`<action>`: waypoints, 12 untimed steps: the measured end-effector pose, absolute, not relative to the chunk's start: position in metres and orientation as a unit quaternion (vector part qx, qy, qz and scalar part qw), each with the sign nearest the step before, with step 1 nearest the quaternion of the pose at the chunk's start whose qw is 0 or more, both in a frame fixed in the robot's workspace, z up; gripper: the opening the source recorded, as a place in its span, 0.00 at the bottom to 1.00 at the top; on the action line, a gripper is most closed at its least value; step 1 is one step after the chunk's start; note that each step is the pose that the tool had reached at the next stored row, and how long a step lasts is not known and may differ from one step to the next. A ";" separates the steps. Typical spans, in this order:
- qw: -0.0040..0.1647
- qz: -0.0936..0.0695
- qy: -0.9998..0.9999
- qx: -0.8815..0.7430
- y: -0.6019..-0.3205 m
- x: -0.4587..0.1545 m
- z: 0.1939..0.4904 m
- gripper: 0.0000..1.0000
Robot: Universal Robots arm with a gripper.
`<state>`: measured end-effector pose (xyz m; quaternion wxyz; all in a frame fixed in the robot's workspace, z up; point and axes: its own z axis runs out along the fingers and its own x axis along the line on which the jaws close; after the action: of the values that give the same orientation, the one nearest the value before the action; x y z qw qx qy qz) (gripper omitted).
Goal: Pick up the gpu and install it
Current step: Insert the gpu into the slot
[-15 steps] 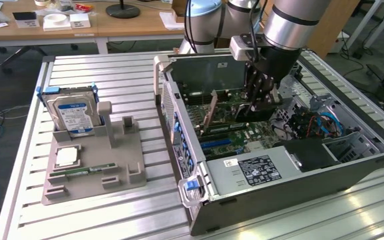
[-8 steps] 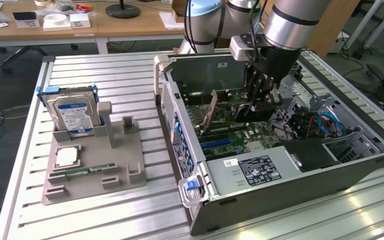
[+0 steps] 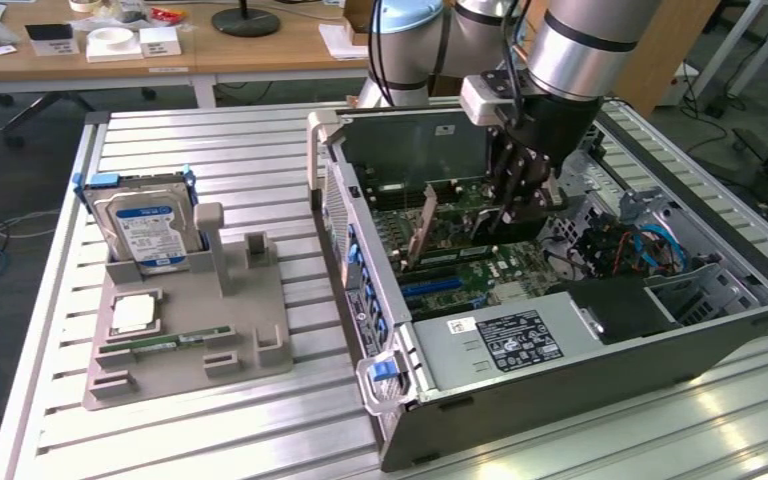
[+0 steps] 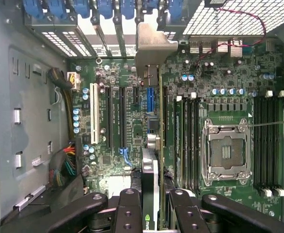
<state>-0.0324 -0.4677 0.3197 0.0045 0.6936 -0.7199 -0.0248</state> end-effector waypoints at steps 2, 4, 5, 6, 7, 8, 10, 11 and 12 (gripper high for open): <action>0.001 -0.022 -0.719 0.695 -0.468 -0.033 0.319 0.27; -0.001 -0.019 -0.718 0.696 -0.468 -0.033 0.318 0.27; -0.002 -0.018 -0.718 0.696 -0.468 -0.033 0.317 0.27; -0.002 -0.018 -0.717 0.697 -0.468 -0.034 0.317 0.27; -0.002 -0.018 -0.717 0.697 -0.468 -0.034 0.317 0.27; -0.002 -0.018 -0.717 0.697 -0.468 -0.034 0.317 0.27; -0.002 -0.018 -0.717 0.697 -0.468 -0.034 0.317 0.27; -0.002 -0.018 -0.717 0.697 -0.468 -0.034 0.317 0.27; -0.003 -0.018 -0.717 0.697 -0.468 -0.034 0.317 0.27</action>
<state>-0.0339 -0.4676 0.3170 -0.0025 0.6967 -0.7172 -0.0179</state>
